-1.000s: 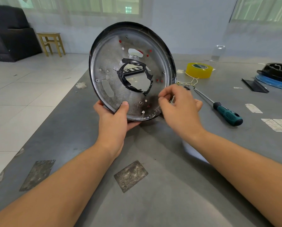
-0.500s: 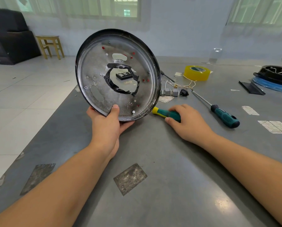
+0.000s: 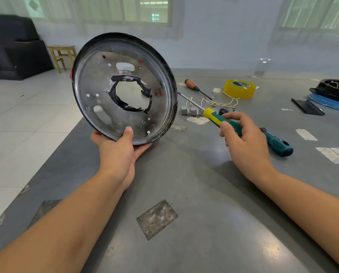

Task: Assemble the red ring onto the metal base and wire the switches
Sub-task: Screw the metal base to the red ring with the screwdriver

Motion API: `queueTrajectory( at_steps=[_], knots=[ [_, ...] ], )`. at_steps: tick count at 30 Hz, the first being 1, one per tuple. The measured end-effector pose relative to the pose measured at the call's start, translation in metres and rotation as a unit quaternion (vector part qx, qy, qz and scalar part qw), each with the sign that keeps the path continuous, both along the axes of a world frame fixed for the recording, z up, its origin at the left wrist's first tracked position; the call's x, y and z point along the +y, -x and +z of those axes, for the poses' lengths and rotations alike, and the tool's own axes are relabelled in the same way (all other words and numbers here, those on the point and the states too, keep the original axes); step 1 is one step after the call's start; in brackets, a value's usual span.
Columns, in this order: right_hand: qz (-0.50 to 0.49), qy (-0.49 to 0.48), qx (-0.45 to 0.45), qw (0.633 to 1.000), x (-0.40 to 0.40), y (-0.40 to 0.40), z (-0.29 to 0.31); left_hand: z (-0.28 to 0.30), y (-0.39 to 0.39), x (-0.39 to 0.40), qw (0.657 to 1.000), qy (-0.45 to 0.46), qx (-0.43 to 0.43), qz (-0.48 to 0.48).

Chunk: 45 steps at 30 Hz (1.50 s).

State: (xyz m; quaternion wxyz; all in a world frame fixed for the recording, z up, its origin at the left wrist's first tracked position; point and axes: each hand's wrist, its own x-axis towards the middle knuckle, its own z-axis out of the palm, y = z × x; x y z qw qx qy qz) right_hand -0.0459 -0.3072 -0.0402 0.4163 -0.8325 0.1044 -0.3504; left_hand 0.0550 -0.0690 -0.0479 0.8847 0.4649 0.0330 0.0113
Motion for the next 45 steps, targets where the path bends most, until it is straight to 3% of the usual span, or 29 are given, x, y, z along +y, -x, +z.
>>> queueTrajectory(
  at_steps=[4, 15, 35, 45],
  knots=[
    [0.021, 0.033, -0.045, 0.998, 0.007, 0.005, 0.003, 0.001, -0.001, 0.002, 1.000, 0.007, 0.001, 0.008],
    [0.099, 0.154, -0.040, 0.982, 0.019, 0.011, -0.004, -0.003, -0.003, 0.002, 1.000, 0.007, -0.014, 0.006],
    [0.084, 0.207, -0.035, 0.974, 0.019, 0.010, -0.003, -0.004, -0.002, 0.000, 0.999, -0.011, -0.030, 0.011],
    [0.083, 0.356, -0.041, 0.930, 0.024, 0.018, 0.006, -0.006, 0.000, -0.002, 0.996, -0.045, -0.073, 0.027]
  ],
)
